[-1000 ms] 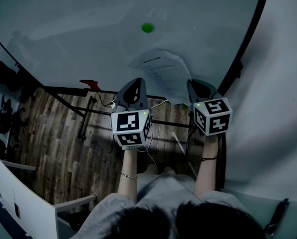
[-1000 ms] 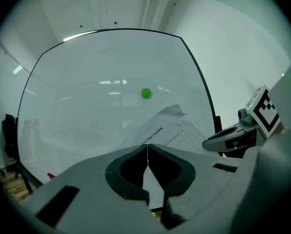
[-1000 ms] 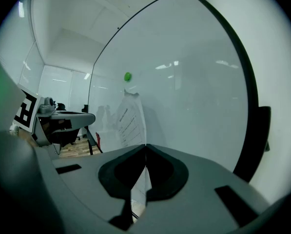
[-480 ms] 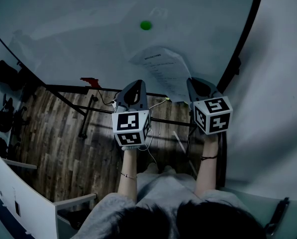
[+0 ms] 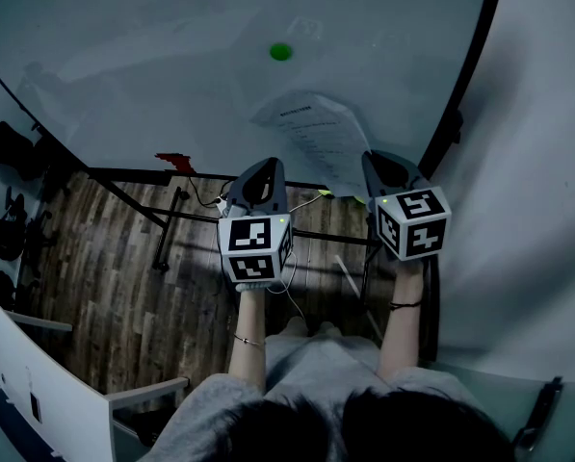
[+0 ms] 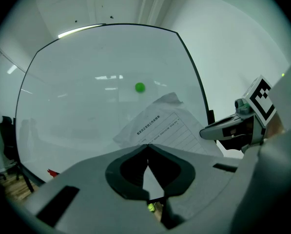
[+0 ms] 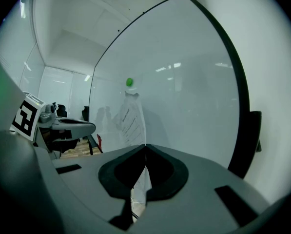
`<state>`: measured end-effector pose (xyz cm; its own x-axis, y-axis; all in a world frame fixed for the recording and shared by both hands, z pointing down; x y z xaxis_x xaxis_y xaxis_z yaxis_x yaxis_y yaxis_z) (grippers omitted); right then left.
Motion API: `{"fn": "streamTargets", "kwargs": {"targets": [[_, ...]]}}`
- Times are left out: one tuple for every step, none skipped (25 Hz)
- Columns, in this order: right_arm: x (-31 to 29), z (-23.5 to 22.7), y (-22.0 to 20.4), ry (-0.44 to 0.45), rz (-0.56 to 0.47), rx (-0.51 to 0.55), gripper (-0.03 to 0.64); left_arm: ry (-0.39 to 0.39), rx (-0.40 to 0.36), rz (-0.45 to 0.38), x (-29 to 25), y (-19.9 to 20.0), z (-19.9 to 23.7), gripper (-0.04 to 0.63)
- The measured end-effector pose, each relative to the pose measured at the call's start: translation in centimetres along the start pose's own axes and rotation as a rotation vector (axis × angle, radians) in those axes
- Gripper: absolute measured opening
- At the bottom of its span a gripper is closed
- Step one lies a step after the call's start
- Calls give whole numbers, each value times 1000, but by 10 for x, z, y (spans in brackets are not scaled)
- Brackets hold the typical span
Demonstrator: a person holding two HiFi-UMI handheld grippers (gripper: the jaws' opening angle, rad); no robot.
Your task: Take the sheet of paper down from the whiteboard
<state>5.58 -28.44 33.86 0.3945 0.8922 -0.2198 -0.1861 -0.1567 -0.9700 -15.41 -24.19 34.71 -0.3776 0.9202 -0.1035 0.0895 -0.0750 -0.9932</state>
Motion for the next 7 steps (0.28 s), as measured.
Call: {"fn": "streamTargets", "kwargs": {"targets": [[0,1,0,0,1,1,2,0,0,1,0,0,0,8],[0,1,0,1,2,2,2,0,0,3,1,-1,0,8],[1,1,0,1,3,1,2,1,0,6,1,-2,1,8],[1,2,0,1,4,1,2,1,0,9,2,-3,1,8],[1,2,-1,0,5,1,2,1,1,12,2,-4,1,8],[2,2,-1,-2,6,0,2,1,1,14,3,-5,1,8],[2,2,-1,-3,8,0,2,0,2,16,4,-6,1,8]]}}
Point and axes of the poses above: the fingertips, and each gripper's own axes: x backward along the fingers, z to its left, y out of its top, the point moved 8 cm from there along x, backward along the fingers, and after that the axes turned 10 degrees about -y, right-handed, at the moved point
